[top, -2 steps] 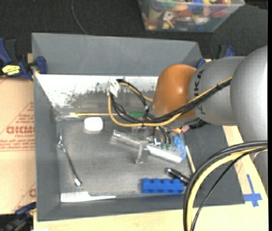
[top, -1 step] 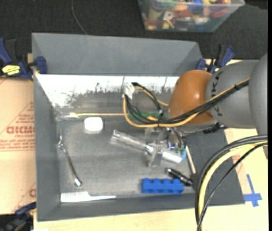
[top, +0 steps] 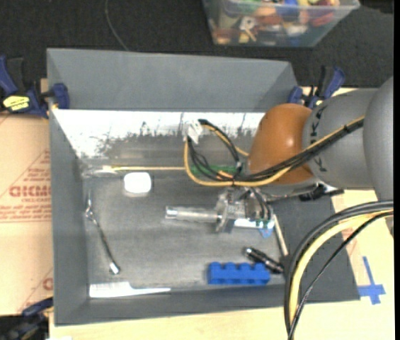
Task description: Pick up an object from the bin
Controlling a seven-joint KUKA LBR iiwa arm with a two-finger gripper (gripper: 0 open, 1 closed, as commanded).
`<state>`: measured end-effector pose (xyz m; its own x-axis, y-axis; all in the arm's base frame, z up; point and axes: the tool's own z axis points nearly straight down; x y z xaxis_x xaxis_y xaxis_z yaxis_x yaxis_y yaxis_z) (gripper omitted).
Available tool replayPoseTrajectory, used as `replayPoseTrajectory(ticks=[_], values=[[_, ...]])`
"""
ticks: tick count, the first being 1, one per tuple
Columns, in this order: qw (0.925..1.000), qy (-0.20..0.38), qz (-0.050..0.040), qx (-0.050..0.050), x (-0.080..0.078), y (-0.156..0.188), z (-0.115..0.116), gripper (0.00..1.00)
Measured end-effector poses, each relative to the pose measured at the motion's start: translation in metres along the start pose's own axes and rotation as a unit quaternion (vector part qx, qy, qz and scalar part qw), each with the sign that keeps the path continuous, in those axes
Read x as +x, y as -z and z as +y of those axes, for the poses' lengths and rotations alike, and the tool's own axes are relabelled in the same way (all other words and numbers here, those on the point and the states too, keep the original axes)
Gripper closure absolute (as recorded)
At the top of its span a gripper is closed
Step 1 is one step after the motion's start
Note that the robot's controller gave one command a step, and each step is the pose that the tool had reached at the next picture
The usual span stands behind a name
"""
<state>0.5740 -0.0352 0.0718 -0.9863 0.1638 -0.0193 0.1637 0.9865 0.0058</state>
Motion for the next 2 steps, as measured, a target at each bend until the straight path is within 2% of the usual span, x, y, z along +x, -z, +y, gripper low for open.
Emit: replayPoseTrajectory(ticks=[1, 2], values=[[1.0000, -0.008, 0.0003, 0.000, 0.001, 0.000, 0.000, 1.00], [1.0000, -0.008, 0.0020, 0.000, 0.002, 0.014, -0.001, 1.00]])
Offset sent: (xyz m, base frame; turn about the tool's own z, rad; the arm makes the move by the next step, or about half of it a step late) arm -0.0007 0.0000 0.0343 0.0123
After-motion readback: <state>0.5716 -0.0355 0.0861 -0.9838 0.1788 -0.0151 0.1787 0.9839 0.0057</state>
